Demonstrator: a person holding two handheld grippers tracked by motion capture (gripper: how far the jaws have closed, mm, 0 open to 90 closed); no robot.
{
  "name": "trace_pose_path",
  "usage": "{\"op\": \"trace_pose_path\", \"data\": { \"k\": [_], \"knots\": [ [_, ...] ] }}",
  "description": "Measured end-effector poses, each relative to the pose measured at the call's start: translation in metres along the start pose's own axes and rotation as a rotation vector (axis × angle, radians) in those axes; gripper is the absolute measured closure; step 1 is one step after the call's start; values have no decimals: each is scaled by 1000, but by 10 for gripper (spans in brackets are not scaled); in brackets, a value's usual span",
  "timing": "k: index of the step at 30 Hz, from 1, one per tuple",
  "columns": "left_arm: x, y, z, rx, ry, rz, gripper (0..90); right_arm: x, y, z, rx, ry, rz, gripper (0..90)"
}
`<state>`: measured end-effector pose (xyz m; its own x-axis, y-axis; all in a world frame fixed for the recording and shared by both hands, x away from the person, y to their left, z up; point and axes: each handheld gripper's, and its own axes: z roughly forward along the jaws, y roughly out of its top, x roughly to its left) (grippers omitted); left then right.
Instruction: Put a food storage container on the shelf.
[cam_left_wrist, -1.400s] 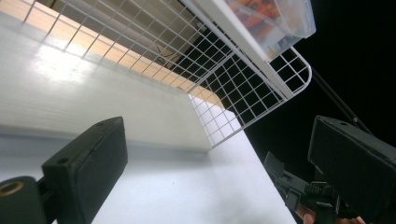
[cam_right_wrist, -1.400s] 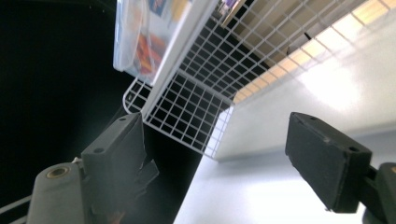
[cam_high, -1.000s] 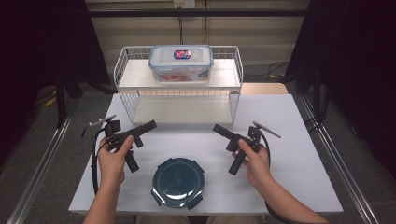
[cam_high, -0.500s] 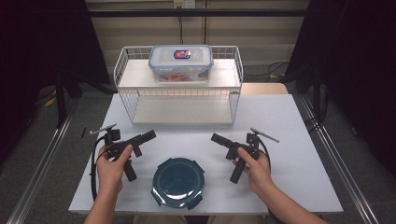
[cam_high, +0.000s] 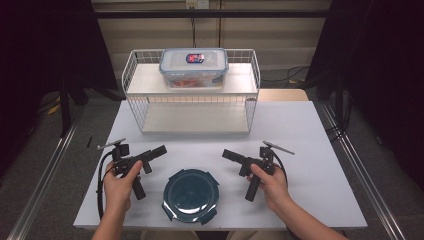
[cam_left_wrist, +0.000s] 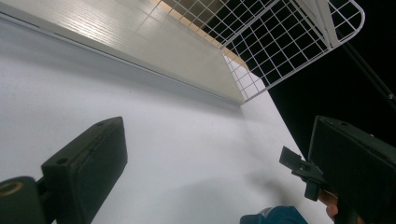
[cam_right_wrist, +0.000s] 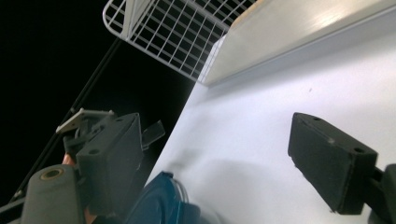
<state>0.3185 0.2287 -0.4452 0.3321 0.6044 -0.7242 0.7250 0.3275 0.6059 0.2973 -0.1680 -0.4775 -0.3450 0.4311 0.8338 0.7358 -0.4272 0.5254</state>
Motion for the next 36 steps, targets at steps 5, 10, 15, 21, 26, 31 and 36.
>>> {"op": "trace_pose_path", "data": {
  "k": [5, 10, 15, 21, 26, 31, 36],
  "knots": [
    [2, -3, -1, 9, 0, -9, 43, 3, -6, 0, 36, 12, -7, 175],
    [1, -5, 0, 13, -5, -7, 42, 5, -8, 0, 51, 15, -11, 175],
    [2, -6, 0, 19, -4, -7, 43, 7, -10, 0, 63, 18, -13, 175],
    [3, -6, -3, 16, 3, -11, 43, 10, -13, 3, 87, 28, -13, 176],
    [4, -6, -5, 13, 1, -13, 43, 10, -16, 6, 114, 32, -20, 181],
    [6, -5, -3, 29, 2, 1, 43, 12, -16, 5, 122, 24, -28, 183],
    [4, -7, 0, 17, 0, -14, 44, 15, -19, 6, 129, 42, -24, 185]
  ]
}}
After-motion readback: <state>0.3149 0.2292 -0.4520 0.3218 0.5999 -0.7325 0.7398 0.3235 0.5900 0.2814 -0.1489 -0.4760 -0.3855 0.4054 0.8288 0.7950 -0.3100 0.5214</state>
